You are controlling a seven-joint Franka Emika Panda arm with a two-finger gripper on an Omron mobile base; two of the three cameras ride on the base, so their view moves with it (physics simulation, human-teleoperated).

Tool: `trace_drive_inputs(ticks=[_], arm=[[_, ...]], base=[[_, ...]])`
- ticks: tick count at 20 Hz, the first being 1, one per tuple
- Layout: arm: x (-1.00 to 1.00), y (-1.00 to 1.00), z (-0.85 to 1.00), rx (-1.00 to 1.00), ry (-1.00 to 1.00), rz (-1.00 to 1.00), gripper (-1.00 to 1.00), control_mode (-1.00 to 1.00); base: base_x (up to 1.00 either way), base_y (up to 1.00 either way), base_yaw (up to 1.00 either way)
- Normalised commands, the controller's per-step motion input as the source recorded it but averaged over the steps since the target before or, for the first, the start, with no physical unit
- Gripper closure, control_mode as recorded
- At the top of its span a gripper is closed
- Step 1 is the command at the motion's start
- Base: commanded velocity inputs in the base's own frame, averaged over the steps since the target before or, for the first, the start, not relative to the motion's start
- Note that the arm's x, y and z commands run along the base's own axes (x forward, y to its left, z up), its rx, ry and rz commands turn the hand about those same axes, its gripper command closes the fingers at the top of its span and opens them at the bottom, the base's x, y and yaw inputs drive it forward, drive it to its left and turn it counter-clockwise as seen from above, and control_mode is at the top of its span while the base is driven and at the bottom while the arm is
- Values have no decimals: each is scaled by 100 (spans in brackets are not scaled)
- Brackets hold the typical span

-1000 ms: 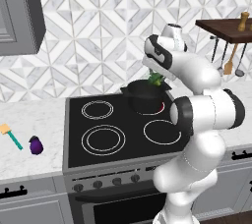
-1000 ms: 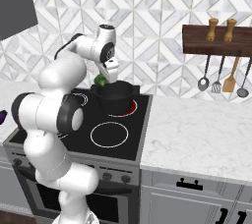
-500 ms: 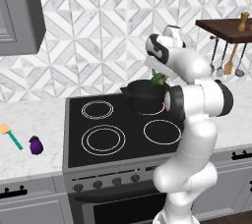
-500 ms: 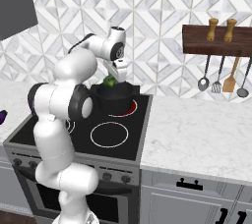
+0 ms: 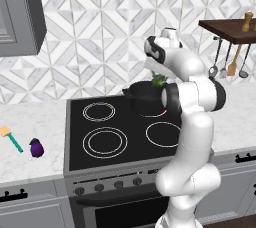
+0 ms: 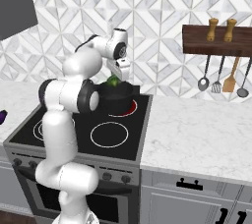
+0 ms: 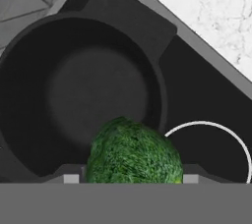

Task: Put the broccoli and eggplant in the pot. Retrieve the spatula and lightly stir the vegetables in the pot.

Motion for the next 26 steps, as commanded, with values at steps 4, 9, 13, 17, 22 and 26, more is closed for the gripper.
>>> trace_drive_inputs(ticks=[4,9,13,17,22,26], arm=[[21,0,-33,-3,3,0,100,-100],[25,0,-22,-1,2,0,100,-100],[8,0,-12,0,1,0,100,-100],[9,0,-10,0,0,0,100,-100],[12,6,-9,-1,0,0,100,-100],[12,0,-11,0,0,0,100,-100]], base=[[0,0,0],[0,0,0],[0,0,0],[0,0,0],[0,0,0],[0,0,0]])
